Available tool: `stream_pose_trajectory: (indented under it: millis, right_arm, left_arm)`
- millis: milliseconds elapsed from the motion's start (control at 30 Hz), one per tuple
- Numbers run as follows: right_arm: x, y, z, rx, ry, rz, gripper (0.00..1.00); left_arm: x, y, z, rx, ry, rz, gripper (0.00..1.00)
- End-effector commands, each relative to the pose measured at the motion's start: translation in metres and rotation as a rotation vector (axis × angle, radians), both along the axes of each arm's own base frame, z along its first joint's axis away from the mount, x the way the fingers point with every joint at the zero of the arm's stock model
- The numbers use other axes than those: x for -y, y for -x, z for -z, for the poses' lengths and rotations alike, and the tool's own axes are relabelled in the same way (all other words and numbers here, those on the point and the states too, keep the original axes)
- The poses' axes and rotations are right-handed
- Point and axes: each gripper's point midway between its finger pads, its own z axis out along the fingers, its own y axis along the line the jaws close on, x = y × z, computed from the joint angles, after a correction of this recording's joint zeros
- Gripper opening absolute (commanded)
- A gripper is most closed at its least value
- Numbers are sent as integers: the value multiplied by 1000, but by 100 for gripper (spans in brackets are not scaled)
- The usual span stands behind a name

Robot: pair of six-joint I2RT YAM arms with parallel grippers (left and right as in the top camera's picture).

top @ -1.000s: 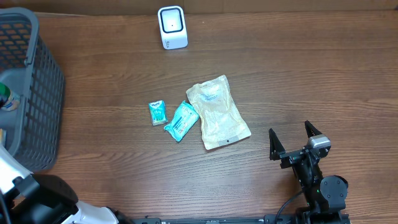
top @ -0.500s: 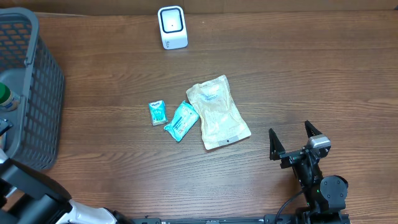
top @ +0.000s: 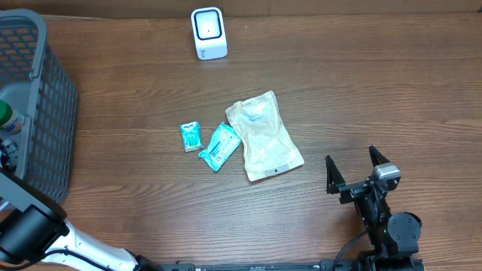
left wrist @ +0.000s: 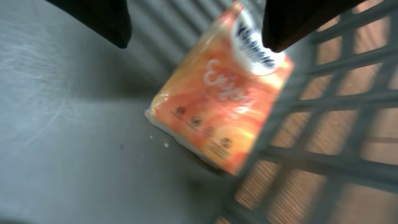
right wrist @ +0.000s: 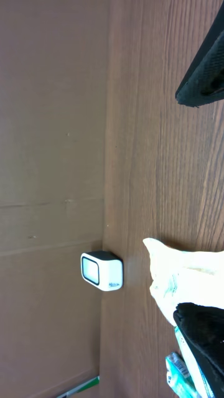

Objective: Scan the item barcode
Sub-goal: 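Move the left gripper back into the basket, then grasp the orange tissue pack in the basket with the left gripper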

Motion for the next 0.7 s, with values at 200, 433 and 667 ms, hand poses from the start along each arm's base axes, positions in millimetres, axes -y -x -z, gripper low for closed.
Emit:
stream_pose_trajectory:
  millis: [200,433,667]
  right_arm:
    - [-1,0,2,4,-3,-5,100]
    - [-1,0,2,4,-3,-5,100]
    - [-1,0,2,4,-3,-5,100]
  left_arm:
    - [-13,26,25,-111,-7,-29,65]
    - [-21,27,29,-54,2,-42,65]
    - [-16,26,53,-70,52,-17,52]
